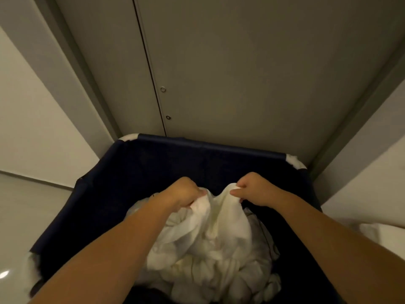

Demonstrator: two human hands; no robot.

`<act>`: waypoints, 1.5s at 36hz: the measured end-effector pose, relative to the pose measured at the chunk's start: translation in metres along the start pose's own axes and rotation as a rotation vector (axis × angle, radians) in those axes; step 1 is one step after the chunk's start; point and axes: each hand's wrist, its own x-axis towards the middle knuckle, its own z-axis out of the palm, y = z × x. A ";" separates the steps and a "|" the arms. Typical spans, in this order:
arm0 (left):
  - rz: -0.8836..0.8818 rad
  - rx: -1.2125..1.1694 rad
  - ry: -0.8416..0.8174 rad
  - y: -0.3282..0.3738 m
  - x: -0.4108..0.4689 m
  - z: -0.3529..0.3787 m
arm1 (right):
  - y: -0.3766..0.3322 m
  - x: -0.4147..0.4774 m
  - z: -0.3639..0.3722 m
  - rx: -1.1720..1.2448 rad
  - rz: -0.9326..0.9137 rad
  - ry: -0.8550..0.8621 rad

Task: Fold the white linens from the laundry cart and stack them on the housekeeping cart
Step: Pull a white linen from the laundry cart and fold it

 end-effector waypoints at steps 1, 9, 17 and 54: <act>0.002 -0.058 -0.008 0.000 0.000 0.006 | -0.005 -0.001 0.005 -0.025 -0.028 -0.016; -0.019 -0.333 -0.057 0.001 0.004 0.029 | -0.022 -0.015 0.028 -0.187 -0.137 0.045; -0.049 -0.532 -0.060 0.007 0.009 0.048 | -0.013 -0.031 0.038 -0.341 -0.207 0.004; 0.960 0.465 0.130 -0.035 0.043 0.027 | -0.044 -0.047 -0.105 -0.842 -0.615 0.340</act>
